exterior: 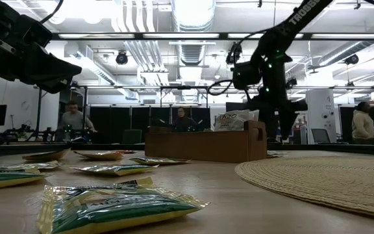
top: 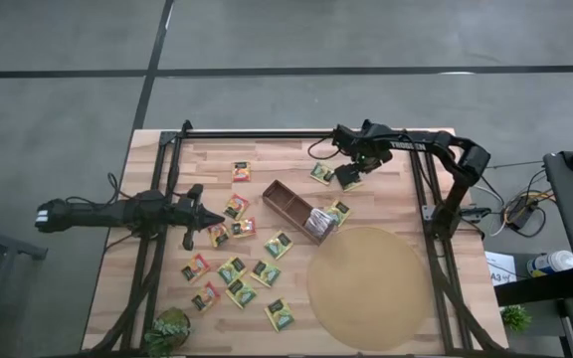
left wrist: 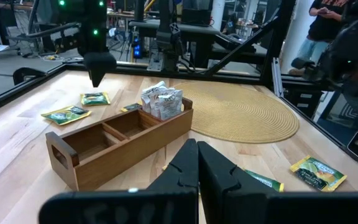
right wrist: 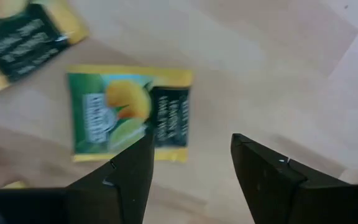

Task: Pick & Place Tea
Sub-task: Put the yellow tea bag into the middle section of the wooden organizer

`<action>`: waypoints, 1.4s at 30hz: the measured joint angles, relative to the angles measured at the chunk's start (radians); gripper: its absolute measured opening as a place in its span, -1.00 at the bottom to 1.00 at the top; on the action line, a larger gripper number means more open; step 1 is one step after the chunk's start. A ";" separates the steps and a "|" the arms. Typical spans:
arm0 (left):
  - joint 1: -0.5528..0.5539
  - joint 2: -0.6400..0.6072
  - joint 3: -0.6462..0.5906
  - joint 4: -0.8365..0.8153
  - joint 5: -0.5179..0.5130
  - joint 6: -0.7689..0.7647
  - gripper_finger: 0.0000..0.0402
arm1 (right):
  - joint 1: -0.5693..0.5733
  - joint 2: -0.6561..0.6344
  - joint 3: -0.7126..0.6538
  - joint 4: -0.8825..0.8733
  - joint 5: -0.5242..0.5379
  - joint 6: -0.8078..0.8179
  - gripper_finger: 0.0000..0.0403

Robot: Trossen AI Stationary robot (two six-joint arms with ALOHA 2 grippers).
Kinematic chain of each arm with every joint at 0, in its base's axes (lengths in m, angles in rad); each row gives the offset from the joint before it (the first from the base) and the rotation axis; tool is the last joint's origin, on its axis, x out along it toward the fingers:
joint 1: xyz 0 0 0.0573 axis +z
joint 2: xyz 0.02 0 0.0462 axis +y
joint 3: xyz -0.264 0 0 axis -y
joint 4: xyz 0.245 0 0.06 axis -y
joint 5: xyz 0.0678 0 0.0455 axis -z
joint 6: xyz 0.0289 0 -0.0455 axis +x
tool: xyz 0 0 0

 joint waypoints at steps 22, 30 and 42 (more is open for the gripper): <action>0.000 0.000 0.000 0.000 0.000 0.000 -1.00 | -0.016 0.066 -0.014 0.099 -0.048 -0.096 0.04; 0.000 0.000 0.000 0.000 0.000 0.000 -1.00 | -0.016 0.092 -0.020 0.111 -0.050 -0.122 0.00; 0.000 0.000 0.000 0.000 0.000 0.000 -1.00 | -0.018 0.095 -0.014 0.116 -0.044 -0.147 -0.94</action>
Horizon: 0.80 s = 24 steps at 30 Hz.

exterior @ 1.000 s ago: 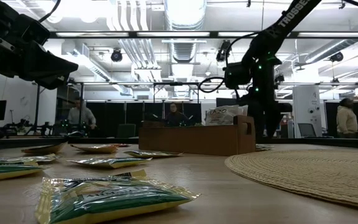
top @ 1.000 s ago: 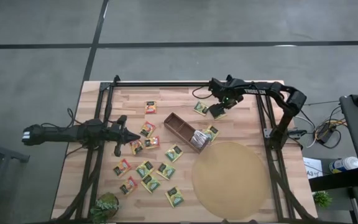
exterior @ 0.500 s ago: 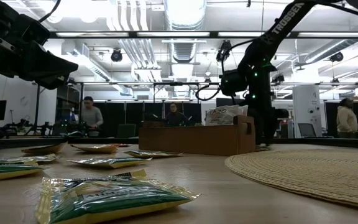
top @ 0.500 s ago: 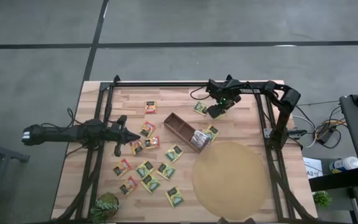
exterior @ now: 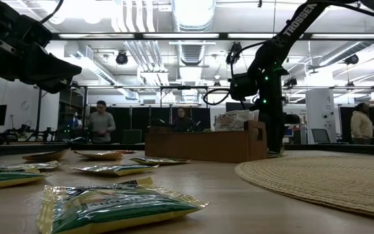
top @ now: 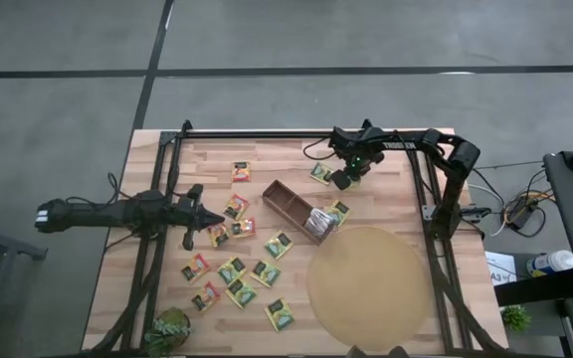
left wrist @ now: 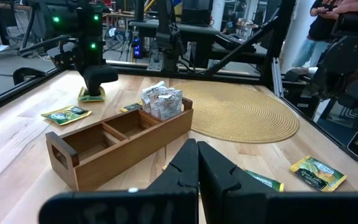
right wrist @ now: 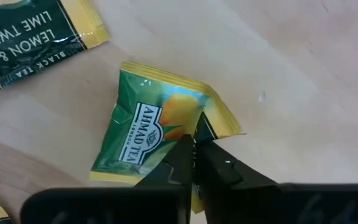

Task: Pick & Place Tea
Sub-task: Put the yellow tea bag into the middle section of the wooden organizer

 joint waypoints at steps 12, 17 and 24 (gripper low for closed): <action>0.000 0.000 0.000 0.000 0.000 0.000 -1.00 | 0.023 -0.091 0.124 -0.118 0.026 -0.017 -0.96; 0.000 0.000 0.000 0.000 0.000 0.000 -1.00 | 0.062 -0.121 0.261 -0.208 0.026 -0.065 -0.96; 0.000 0.000 0.000 0.000 0.000 0.000 -1.00 | 0.138 -0.108 0.424 -0.300 0.026 -0.129 -0.96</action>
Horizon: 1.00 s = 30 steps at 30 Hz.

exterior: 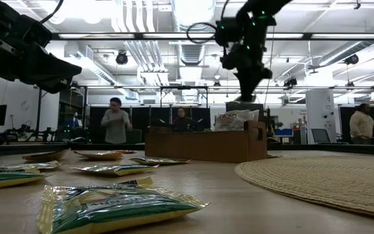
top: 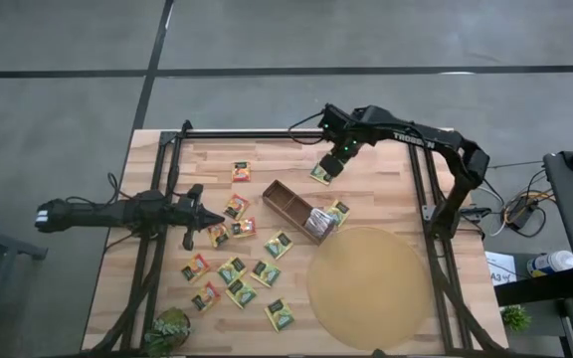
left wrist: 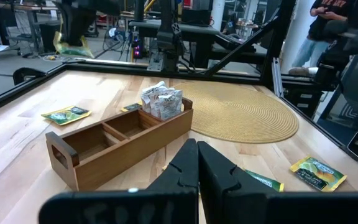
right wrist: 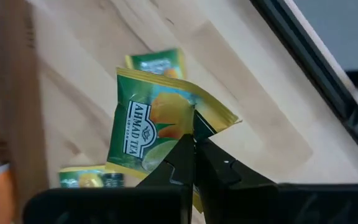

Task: Pick & Place Tea
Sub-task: Put the yellow tea bag into the middle section of the wooden organizer

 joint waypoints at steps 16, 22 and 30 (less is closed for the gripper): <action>0.000 0.000 0.000 0.000 0.000 0.000 -1.00 | 0.215 0.150 0.218 -0.217 -0.003 -0.019 -0.96; 0.000 0.000 0.000 0.000 0.000 0.000 -1.00 | 0.270 0.219 0.328 -0.258 -0.002 -0.048 -0.96; 0.000 0.000 0.000 0.000 0.000 0.000 -1.00 | 0.334 0.344 0.501 -0.328 0.081 0.018 -0.96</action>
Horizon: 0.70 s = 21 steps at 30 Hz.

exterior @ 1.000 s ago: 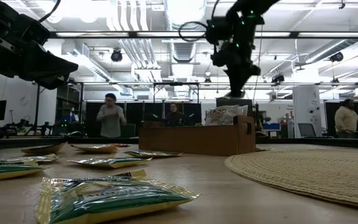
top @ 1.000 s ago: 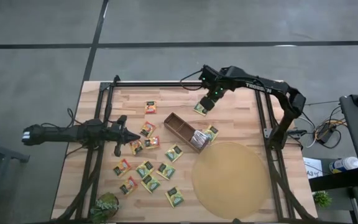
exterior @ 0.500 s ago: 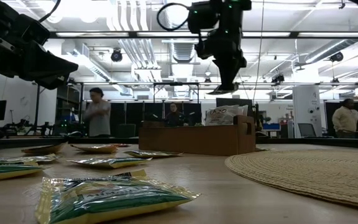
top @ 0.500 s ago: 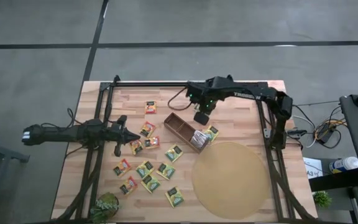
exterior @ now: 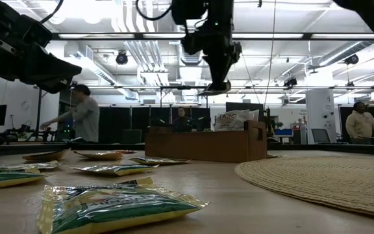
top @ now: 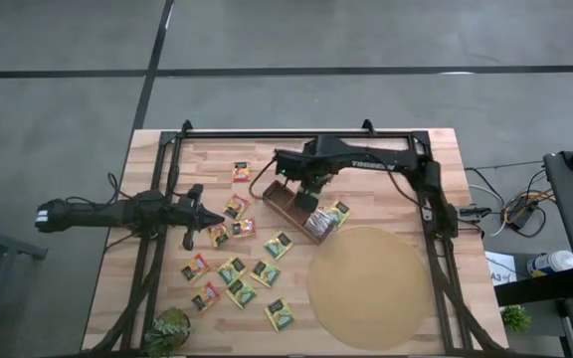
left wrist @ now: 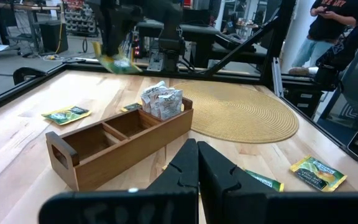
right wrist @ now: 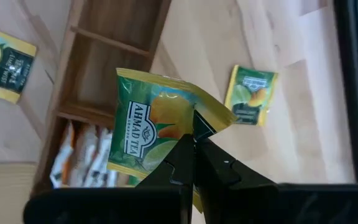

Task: Pick & Place Tea
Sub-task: Put the yellow tea bag into the middle section of the wooden organizer

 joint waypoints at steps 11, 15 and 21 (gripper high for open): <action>0.000 0.000 0.000 0.000 0.000 0.000 -1.00 | 0.040 0.178 0.139 -0.090 0.047 0.125 -0.96; 0.000 0.000 0.000 0.000 0.000 0.000 -1.00 | 0.055 0.205 0.147 -0.090 0.053 0.128 -0.96; 0.000 0.000 0.000 0.000 0.000 0.000 -1.00 | 0.077 0.213 0.153 -0.082 0.107 0.120 -0.96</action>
